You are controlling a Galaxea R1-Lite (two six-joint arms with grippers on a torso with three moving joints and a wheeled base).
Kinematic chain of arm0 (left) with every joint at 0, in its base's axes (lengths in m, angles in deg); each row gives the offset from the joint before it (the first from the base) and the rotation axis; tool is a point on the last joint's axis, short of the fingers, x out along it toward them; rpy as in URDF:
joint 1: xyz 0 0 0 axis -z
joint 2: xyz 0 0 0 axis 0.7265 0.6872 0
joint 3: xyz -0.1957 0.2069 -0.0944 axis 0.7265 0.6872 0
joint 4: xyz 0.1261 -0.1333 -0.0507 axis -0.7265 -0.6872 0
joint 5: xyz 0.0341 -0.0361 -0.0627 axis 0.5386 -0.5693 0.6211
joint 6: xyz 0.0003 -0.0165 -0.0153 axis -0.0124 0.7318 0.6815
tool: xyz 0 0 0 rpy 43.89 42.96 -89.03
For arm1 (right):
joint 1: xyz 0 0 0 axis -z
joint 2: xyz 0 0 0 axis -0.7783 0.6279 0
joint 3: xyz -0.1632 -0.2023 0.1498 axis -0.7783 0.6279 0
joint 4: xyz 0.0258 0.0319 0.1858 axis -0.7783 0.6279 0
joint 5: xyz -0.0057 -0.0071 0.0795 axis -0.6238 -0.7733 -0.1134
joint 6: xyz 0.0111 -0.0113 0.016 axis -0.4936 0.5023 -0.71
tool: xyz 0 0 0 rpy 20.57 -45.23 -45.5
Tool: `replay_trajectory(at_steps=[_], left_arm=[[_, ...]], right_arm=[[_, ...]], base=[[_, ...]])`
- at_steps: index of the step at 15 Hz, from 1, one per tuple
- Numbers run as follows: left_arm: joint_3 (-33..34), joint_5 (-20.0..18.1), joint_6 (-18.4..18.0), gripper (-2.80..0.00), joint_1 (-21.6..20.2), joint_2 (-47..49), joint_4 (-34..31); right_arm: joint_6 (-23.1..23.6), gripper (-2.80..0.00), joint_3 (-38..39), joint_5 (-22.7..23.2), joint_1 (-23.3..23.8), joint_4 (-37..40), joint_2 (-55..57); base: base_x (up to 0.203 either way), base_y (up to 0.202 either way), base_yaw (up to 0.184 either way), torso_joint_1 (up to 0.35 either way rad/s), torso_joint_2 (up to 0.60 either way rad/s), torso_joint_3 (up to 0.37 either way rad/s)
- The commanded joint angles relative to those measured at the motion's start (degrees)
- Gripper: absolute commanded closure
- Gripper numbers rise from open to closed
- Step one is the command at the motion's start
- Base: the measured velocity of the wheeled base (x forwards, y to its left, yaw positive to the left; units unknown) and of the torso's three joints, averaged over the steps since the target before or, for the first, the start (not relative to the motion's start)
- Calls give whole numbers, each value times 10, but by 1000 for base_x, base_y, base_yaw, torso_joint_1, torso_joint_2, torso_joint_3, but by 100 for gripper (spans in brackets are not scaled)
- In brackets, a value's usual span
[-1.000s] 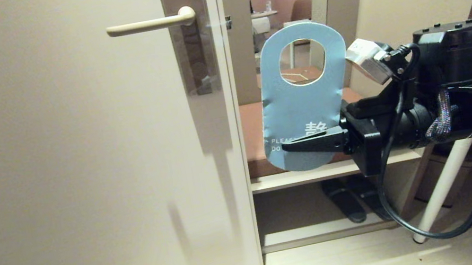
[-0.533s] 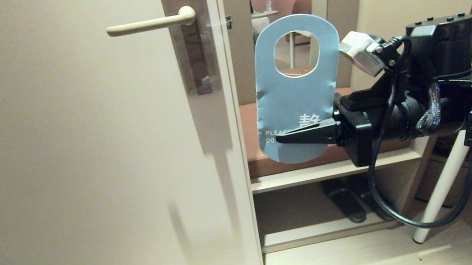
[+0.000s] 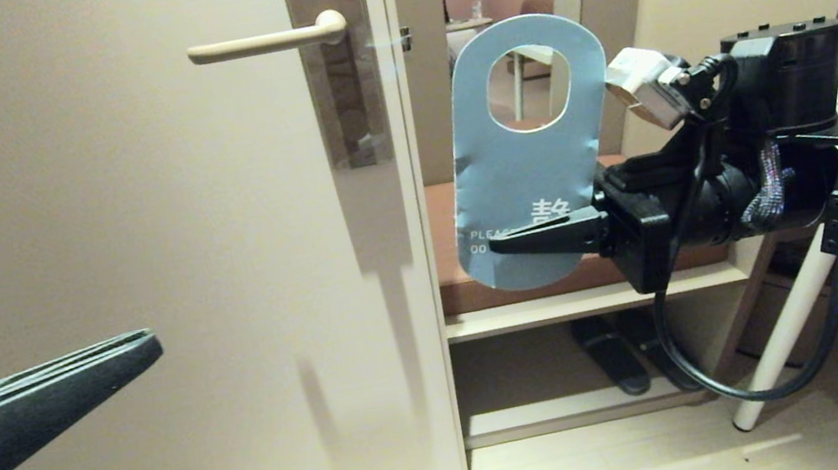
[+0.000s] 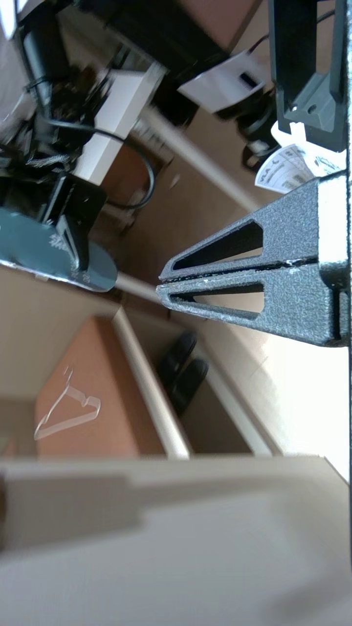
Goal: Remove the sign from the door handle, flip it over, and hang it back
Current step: Hand it to the other hand
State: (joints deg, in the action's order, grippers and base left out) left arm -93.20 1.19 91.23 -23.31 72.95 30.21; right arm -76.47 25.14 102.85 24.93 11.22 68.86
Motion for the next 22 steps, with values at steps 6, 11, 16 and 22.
replay_trajectory(at_steps=[6, 11, 16, 22], left_arm=[[-6, -98, -18, 0, 4, 185, 154], [-24, -118, -51, 0, 54, 254, 216], [-28, -136, -70, 0, 71, 284, 234], [-62, -152, -70, 0, 71, 320, 255]], right_arm=[[0, 0, -3, 46, -1, -2, 0], [-1, 0, -1, 59, -1, -1, -3], [-1, 0, 4, 84, -5, -1, 1], [-1, 0, 8, 106, -16, -1, -3]], base=[[0, 0, 0, 0, 0, 0], [0, 0, 0, 0, 0, 0], [0, 0, 0, 0, 0, 0], [0, 0, 0, 0, 0, 0]])
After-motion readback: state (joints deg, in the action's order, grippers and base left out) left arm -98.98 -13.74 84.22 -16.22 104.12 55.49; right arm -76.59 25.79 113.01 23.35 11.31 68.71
